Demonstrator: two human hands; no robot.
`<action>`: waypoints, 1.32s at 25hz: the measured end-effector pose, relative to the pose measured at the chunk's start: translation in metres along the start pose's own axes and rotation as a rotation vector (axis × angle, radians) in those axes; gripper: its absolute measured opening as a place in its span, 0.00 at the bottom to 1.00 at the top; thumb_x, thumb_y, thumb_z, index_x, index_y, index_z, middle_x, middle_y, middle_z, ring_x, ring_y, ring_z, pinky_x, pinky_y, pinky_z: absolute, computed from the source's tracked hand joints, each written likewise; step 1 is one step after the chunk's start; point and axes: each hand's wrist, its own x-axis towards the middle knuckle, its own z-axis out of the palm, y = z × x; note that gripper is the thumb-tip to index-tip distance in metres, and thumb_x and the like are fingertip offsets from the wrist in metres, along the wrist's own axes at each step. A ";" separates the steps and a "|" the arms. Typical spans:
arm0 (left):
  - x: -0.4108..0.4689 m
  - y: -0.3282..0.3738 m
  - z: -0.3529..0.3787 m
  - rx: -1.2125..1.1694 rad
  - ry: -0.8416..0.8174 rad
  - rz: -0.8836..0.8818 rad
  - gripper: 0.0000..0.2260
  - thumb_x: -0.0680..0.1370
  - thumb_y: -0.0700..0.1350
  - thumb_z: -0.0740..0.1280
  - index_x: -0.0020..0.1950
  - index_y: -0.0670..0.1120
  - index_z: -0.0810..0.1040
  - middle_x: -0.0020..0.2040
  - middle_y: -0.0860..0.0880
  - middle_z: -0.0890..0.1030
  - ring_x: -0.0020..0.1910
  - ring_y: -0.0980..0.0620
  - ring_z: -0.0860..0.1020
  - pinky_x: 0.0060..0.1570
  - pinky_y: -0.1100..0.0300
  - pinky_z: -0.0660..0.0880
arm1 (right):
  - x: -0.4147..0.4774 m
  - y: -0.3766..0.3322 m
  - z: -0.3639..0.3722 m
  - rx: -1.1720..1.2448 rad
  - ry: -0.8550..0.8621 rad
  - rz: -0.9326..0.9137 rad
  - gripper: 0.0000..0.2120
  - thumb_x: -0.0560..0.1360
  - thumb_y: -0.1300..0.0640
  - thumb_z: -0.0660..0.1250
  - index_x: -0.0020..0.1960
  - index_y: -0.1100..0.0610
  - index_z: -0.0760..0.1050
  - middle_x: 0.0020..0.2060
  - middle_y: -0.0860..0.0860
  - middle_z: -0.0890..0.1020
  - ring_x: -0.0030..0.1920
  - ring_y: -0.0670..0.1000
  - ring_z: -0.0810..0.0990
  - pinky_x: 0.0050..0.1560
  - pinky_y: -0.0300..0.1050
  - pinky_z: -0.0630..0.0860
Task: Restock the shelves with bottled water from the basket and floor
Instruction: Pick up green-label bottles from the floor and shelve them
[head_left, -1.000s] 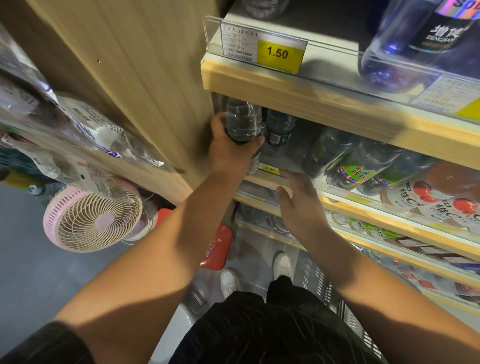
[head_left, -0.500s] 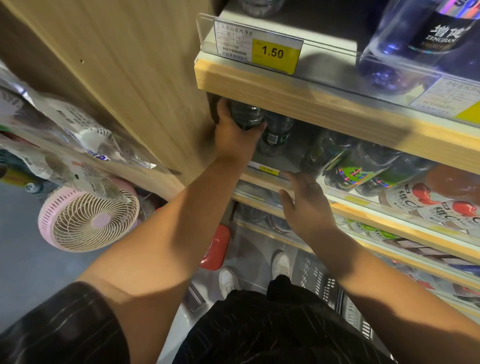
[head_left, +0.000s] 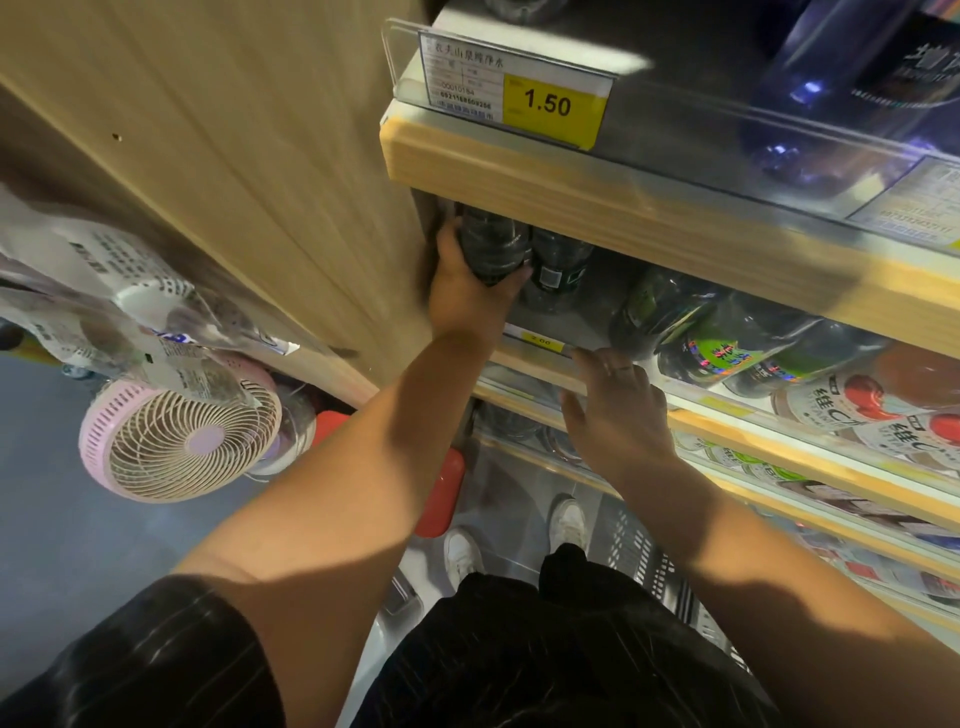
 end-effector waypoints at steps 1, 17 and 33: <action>-0.001 -0.004 -0.001 0.002 -0.008 0.012 0.38 0.68 0.45 0.79 0.73 0.48 0.63 0.66 0.48 0.76 0.64 0.49 0.76 0.62 0.51 0.75 | 0.001 -0.001 0.000 -0.007 -0.004 -0.004 0.23 0.79 0.47 0.60 0.73 0.48 0.62 0.68 0.52 0.68 0.66 0.57 0.69 0.62 0.55 0.68; -0.005 -0.010 -0.021 0.601 -0.120 0.098 0.10 0.79 0.47 0.68 0.54 0.42 0.75 0.54 0.43 0.78 0.52 0.44 0.77 0.49 0.53 0.71 | 0.071 -0.030 -0.007 -0.236 -0.045 -0.070 0.29 0.76 0.53 0.61 0.75 0.49 0.59 0.67 0.61 0.70 0.65 0.65 0.69 0.55 0.57 0.75; 0.014 -0.014 -0.005 0.579 -0.050 0.187 0.10 0.79 0.45 0.67 0.55 0.41 0.73 0.58 0.41 0.74 0.52 0.42 0.76 0.45 0.56 0.67 | 0.076 -0.033 -0.015 -0.202 -0.061 -0.066 0.26 0.77 0.53 0.62 0.73 0.46 0.61 0.68 0.61 0.64 0.64 0.65 0.71 0.54 0.56 0.76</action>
